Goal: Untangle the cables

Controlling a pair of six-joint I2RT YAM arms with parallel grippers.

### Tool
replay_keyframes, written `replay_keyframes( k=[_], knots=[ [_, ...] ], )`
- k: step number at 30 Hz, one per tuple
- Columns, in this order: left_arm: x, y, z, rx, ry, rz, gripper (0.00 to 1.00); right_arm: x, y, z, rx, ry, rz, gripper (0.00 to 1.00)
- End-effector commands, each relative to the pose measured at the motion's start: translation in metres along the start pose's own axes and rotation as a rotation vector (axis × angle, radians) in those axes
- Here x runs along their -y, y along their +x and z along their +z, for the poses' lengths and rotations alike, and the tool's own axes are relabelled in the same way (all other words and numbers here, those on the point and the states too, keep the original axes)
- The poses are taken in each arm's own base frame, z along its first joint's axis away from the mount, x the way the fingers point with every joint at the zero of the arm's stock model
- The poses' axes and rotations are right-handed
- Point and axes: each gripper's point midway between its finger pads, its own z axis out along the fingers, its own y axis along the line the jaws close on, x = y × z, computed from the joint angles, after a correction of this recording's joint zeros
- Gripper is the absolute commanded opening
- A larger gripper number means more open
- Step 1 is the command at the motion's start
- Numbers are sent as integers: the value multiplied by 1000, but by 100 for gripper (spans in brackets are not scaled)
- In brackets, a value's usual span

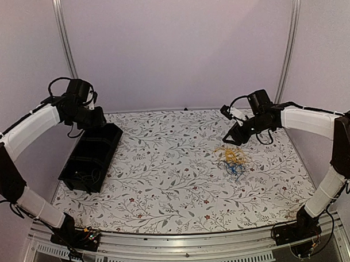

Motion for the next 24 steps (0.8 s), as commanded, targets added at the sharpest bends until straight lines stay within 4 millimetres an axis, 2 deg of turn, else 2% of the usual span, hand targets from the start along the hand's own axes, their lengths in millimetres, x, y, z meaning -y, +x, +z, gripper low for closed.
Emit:
replay_keyframes(
  k=[1,5,8,11,16,18,20,24],
  knots=[
    [89,-43,-8,177,245,197,40,29,1,-31,6,82,9,57],
    [158,-42,-9,231,405,338,36,46,13,-43,-21,105,50,52],
    [205,-27,-4,243,537,411,35,49,25,-50,-52,125,28,48],
    [249,-4,6,185,661,437,35,41,31,-56,-79,98,-31,43],
    [320,52,19,66,780,530,36,16,43,-53,-103,-27,-154,37],
    [341,78,23,11,800,545,37,6,45,-46,-104,-83,-188,34],
    [351,97,32,-52,824,526,38,3,45,-36,-106,-107,-213,30],
    [359,133,51,-229,851,427,39,-2,40,-21,-88,-168,-217,29]
  ],
)
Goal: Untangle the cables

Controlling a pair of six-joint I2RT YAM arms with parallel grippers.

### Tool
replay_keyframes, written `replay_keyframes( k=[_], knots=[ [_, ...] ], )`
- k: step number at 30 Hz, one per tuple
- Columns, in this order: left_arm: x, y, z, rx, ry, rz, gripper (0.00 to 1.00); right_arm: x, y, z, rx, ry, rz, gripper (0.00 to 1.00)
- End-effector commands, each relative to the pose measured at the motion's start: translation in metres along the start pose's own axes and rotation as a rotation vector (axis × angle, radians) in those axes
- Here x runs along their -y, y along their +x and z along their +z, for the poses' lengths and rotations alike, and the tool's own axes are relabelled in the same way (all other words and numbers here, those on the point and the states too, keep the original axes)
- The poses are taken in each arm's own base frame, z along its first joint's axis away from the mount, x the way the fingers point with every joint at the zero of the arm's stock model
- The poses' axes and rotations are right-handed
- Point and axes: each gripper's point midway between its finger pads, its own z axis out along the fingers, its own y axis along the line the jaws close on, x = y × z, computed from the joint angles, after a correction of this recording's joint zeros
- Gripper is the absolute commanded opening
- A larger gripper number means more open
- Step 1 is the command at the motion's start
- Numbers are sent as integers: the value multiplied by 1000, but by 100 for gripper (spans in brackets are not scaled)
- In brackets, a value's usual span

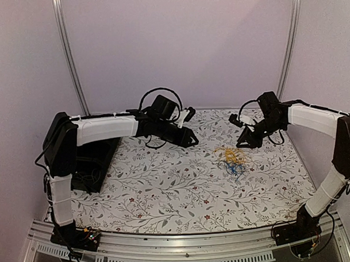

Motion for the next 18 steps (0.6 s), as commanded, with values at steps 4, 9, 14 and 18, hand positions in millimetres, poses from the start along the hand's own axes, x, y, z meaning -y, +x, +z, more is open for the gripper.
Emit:
replay_keyframes(
  k=[4,9,14,18],
  knots=[
    [13,23,28,-92,52,-144,39,-8,1,22,19,-73,-83,29],
    [9,31,36,-132,40,-170,39,-18,21,31,-36,-103,-135,30],
    [14,34,49,-181,85,-206,40,-22,26,31,-61,-92,-174,31],
    [7,40,51,-196,51,-218,40,-29,38,40,-100,-59,-269,48]
  ],
)
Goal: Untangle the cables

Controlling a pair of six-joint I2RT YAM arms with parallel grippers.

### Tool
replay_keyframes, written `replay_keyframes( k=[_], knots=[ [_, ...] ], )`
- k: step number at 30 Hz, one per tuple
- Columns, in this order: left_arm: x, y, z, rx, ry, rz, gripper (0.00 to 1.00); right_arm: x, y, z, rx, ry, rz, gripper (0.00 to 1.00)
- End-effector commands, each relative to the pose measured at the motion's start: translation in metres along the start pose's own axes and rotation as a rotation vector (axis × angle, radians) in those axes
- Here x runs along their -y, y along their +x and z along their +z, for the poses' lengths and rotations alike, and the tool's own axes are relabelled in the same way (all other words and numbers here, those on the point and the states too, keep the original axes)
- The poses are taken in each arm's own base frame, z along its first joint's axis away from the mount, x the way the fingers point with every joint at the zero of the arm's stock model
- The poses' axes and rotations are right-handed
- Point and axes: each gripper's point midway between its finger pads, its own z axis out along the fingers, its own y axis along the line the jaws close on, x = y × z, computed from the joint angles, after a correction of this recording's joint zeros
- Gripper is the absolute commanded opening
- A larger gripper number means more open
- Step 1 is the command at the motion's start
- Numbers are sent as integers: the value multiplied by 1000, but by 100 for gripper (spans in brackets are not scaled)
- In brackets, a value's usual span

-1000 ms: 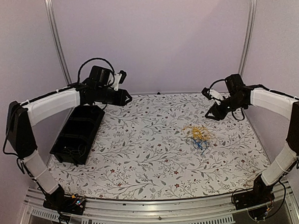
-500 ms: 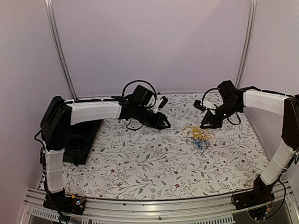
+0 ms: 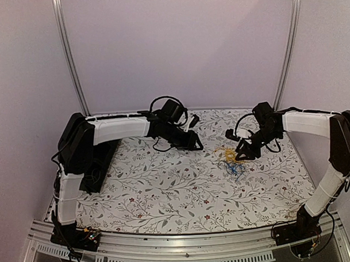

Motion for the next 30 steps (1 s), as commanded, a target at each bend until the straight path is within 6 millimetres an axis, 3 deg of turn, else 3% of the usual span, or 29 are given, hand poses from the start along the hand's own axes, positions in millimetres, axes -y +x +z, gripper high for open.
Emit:
replay_keyframes(
  k=[1,14,20,24,30],
  knots=[
    [-5,15,4,-57,-22,-45,40,-11,8,10,-49,34,-127,51],
    [-5,21,-5,-54,-28,-54,40,-11,-9,28,-65,64,-202,52],
    [-4,16,-6,-41,-32,-39,40,-19,-16,37,-49,25,-232,45],
    [-5,15,-5,-39,-32,-37,40,-25,-22,37,-31,-7,-272,34],
    [-2,0,-7,9,-38,-10,40,-25,-29,37,-18,-31,-281,4]
  ],
)
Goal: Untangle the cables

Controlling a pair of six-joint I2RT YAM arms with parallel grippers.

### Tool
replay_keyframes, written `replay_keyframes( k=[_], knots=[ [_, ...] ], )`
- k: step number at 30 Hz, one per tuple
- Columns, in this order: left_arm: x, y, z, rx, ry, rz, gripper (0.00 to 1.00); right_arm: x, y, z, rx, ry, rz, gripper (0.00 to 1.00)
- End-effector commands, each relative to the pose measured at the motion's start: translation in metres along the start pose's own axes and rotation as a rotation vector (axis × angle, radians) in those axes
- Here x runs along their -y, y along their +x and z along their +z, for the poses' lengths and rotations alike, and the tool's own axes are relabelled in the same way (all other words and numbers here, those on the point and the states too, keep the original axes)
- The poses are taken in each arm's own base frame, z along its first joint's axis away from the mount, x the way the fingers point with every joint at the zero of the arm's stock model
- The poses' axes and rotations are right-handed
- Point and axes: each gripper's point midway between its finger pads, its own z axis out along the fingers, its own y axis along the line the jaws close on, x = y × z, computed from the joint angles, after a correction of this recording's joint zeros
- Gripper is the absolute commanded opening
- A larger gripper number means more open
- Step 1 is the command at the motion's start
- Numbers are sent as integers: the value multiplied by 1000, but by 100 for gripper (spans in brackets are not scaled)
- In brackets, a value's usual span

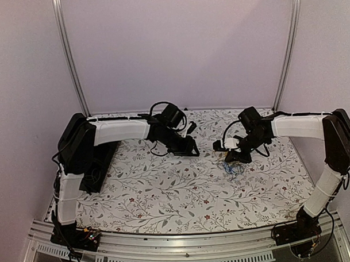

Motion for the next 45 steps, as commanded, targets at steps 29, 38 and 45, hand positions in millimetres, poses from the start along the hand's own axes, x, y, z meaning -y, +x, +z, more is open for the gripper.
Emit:
replay_keyframes(
  k=[29,38,45],
  knots=[
    [87,-66,-32,461,257,316,39,47,-85,-43,223,-13,307,0],
    [81,-59,-20,416,269,304,36,56,-86,-50,251,1,336,0],
    [73,-60,-11,384,263,269,28,57,-88,-51,271,-4,356,0]
  ],
)
